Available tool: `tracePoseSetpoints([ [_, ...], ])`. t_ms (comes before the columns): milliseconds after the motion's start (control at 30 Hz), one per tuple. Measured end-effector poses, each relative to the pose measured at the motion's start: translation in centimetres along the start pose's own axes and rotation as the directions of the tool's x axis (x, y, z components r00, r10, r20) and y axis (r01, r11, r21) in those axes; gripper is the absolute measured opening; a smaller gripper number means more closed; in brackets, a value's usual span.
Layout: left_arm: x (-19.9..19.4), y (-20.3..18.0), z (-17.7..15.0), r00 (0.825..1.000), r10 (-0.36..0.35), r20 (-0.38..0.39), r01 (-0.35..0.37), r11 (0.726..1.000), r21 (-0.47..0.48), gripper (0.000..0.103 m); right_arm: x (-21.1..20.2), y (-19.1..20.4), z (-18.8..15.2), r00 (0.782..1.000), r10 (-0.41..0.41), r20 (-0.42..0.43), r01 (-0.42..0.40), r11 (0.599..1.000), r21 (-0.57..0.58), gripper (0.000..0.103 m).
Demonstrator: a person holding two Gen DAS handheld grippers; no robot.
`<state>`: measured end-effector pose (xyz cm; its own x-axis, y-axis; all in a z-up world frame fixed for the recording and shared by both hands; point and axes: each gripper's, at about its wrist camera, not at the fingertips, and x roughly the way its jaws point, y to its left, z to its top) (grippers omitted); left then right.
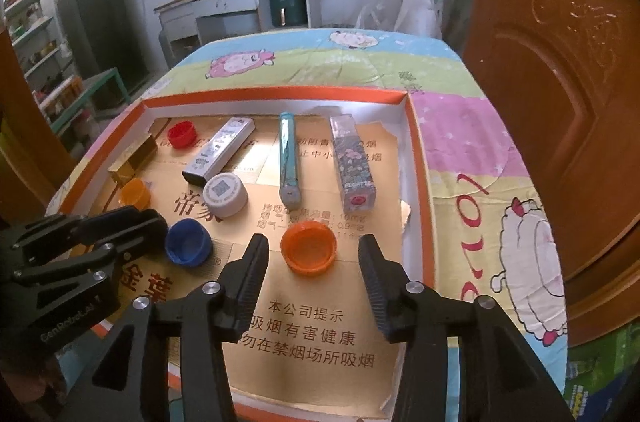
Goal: Organize rigid objects
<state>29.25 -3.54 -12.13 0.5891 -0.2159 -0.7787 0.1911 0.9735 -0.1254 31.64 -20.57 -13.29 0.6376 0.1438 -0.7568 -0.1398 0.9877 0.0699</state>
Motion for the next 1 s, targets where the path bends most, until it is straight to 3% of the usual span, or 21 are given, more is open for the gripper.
tracePoseSetpoints([
  [600, -4.9, -0.2, -1.0, 0.994, 0.039, 0.097, -0.036, 0.999, -0.037, 0.034, -4.2, 1.2, -0.9, 0.997, -0.017, 0.072, 0.016, 1.0, 0.016, 0.048],
  [800, -7.0, -0.4, -1.9, 0.992, 0.009, 0.13, -0.003, 0.999, -0.05, 0.034, -6.7, 2.2, -1.9, 0.993, -0.028, 0.113, 0.026, 1.0, 0.017, 0.048],
  [1000, -9.2, -0.9, -2.8, 0.985, 0.06, 0.164, -0.052, 0.997, -0.05, 0.034, -9.3, 3.5, -2.8, 0.987, -0.037, 0.154, 0.034, 0.999, 0.024, 0.048],
])
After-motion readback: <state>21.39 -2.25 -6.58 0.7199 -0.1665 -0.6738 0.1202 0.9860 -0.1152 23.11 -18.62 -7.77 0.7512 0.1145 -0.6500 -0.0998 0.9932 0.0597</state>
